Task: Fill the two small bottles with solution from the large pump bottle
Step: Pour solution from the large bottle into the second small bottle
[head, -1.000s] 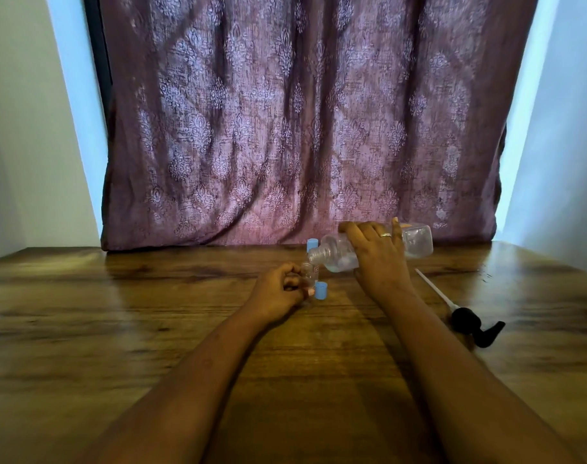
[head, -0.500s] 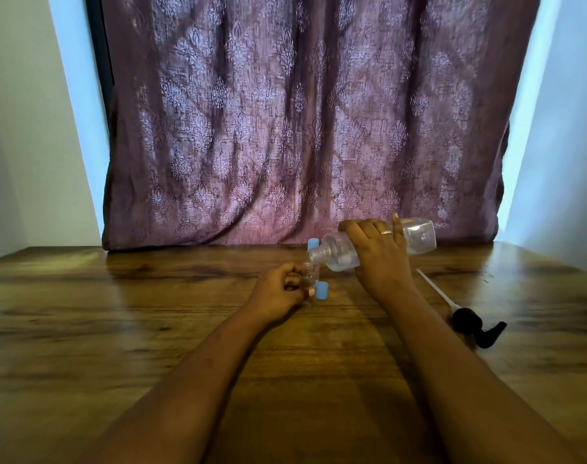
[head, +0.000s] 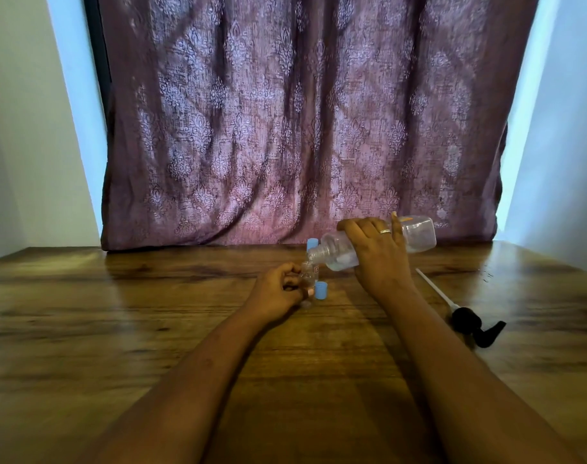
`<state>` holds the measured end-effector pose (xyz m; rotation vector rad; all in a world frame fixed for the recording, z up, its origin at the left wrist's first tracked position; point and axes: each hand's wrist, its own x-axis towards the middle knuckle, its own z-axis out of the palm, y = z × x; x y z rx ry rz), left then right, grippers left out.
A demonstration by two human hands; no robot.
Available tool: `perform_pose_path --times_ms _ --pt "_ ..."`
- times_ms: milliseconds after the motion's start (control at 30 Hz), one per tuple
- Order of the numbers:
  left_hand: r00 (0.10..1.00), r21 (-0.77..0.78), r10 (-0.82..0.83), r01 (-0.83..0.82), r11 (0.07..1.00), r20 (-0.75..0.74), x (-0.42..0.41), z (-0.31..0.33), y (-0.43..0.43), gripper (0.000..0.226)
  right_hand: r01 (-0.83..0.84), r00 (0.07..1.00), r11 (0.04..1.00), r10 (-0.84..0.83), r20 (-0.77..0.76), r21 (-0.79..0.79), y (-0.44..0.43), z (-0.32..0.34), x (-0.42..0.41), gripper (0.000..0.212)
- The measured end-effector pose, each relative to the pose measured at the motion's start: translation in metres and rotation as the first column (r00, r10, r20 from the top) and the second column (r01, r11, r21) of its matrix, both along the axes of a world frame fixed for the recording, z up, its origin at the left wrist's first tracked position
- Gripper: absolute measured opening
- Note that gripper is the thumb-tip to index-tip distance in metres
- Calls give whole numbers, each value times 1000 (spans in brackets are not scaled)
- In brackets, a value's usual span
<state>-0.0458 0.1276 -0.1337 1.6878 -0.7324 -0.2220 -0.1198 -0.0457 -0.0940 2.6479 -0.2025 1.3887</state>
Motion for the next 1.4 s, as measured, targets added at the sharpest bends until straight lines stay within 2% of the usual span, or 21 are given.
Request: perform_pose_path --times_ms 133,267,500,1200,1400 --pt "1000 20 11 -12 1000 21 1 0 -1 30 2 1000 1000 -2 -5 0 0 0 -1 51" --pt "1000 13 -3 3 1000 -26 3 -1 -1 32 -12 1000 1000 12 -21 11 1 2 -2 50" --pt "999 21 33 -34 999 34 5 -3 -2 29 -15 1000 1000 16 -17 10 1 1 -3 49" --pt "997 48 46 -49 998 61 5 -2 -1 31 11 1000 999 -10 20 -36 -1 -1 1 56" --pt "998 44 38 -40 998 48 1 1 0 33 0 1000 999 1 31 -34 -1 -1 1 48"
